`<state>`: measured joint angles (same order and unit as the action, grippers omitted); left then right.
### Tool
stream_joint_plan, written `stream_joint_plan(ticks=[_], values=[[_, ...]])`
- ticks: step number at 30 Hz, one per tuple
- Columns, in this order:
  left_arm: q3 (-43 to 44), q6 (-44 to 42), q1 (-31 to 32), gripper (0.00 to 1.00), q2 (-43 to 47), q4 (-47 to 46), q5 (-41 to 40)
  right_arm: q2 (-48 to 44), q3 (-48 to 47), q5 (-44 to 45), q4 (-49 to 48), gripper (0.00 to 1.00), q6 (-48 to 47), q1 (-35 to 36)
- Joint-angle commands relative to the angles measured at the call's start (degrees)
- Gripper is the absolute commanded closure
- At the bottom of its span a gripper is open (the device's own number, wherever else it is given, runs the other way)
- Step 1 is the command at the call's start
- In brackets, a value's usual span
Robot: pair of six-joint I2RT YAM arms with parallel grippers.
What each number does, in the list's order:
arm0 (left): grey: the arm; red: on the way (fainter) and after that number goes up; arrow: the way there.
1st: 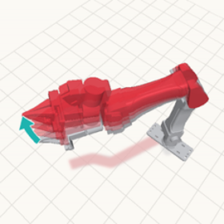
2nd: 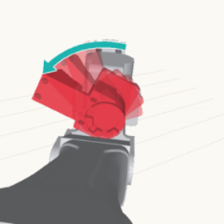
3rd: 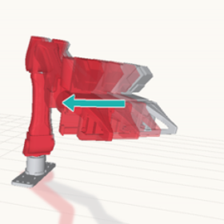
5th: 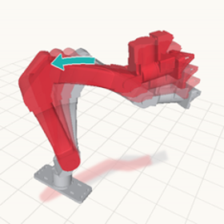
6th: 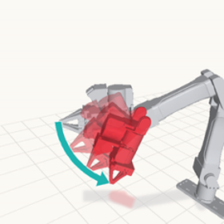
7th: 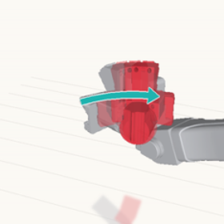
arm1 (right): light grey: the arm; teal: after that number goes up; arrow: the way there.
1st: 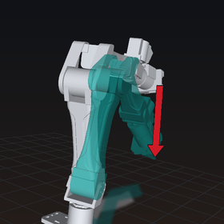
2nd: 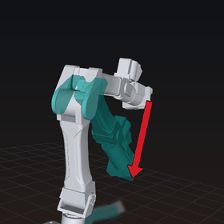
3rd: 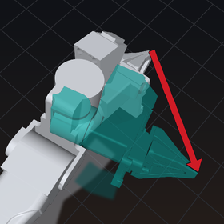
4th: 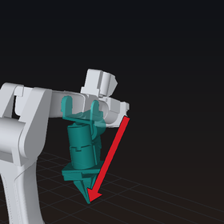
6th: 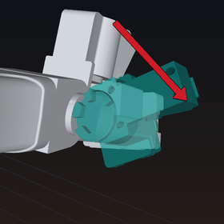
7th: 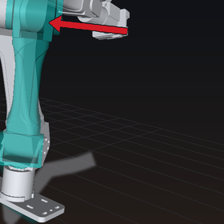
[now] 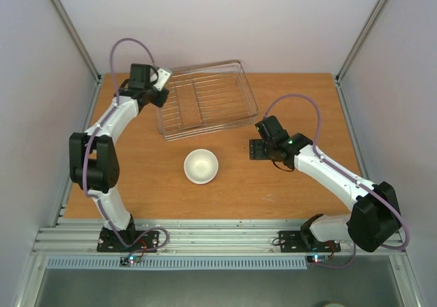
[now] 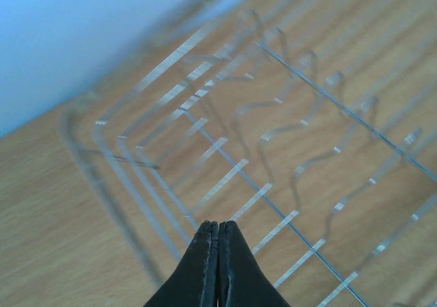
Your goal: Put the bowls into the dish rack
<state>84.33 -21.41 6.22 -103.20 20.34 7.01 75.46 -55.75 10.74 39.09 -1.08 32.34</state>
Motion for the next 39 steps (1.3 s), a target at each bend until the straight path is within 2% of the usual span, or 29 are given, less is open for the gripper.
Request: stream_joint_plan(ticks=[1,10,17,27,39], values=[[4.2,-8.6,3.0,1.0,-5.8,12.1,0.4,-1.5,1.0,-0.1,-0.9,0.17,1.0,0.1],[7.3,-12.1,5.2,0.99,-11.8,18.8,0.5,-4.0,3.6,1.0,-0.4,0.18,3.2,0.0],[6.8,-14.4,6.7,1.0,-11.6,24.0,3.7,-4.2,4.5,1.3,-0.6,0.18,3.1,0.1],[5.0,-15.8,9.7,0.99,-10.6,27.0,9.0,-4.2,6.0,0.4,-1.2,0.18,3.8,0.0],[6.9,-18.3,16.3,0.99,-10.5,32.4,13.0,-4.1,6.9,1.2,-1.8,0.18,3.9,0.0]])
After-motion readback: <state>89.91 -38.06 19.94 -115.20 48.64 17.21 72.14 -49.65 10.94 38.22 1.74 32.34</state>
